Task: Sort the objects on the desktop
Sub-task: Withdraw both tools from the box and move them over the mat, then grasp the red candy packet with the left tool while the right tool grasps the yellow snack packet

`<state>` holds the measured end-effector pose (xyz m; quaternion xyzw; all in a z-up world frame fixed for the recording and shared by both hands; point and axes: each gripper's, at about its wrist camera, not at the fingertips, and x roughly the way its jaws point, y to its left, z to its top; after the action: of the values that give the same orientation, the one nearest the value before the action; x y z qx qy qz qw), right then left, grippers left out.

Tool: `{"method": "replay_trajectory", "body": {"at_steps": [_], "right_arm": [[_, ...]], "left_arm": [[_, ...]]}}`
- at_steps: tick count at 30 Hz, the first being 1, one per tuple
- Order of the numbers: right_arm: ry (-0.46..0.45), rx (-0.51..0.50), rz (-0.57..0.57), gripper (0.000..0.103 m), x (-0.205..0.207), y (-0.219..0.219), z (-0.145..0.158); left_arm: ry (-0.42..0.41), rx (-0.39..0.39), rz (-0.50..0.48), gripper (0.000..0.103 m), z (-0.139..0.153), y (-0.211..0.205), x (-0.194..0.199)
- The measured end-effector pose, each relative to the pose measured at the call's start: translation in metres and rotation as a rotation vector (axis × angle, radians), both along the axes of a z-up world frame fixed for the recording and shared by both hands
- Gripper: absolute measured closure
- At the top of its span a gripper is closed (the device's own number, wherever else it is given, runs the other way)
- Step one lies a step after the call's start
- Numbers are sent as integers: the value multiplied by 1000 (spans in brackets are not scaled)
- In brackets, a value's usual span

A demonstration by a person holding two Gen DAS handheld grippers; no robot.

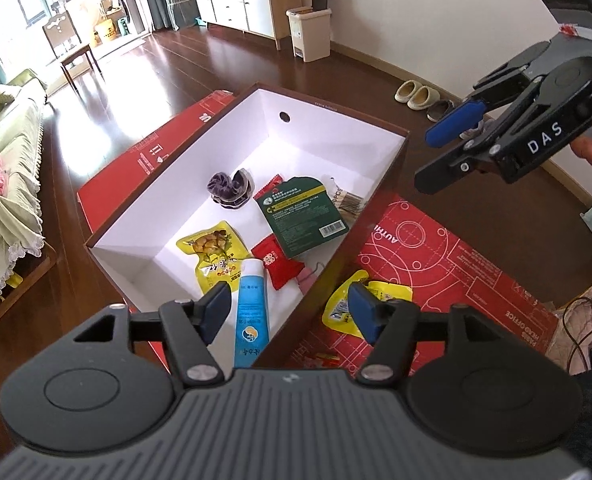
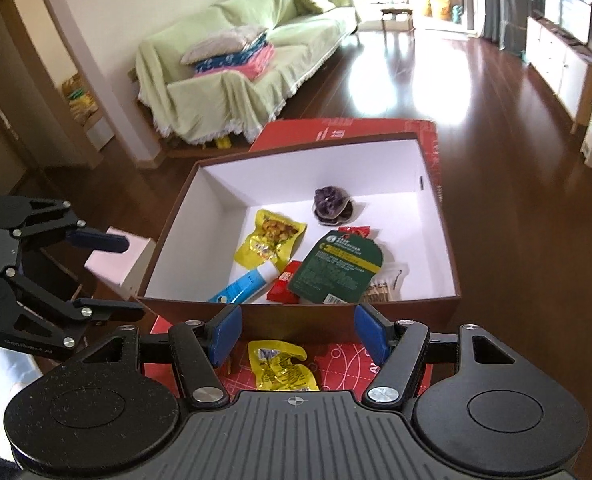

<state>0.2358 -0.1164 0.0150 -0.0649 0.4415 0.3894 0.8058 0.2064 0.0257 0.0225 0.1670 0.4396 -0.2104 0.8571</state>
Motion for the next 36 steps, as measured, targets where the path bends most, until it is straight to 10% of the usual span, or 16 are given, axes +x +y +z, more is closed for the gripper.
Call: {"method": "replay_trajectory", "body": {"at_steps": [36], "right_arm": [[254,-85,-173,37,-34,-50,-89]], "left_arm": [[109,116,-107,64,-146,4,-34]]}}
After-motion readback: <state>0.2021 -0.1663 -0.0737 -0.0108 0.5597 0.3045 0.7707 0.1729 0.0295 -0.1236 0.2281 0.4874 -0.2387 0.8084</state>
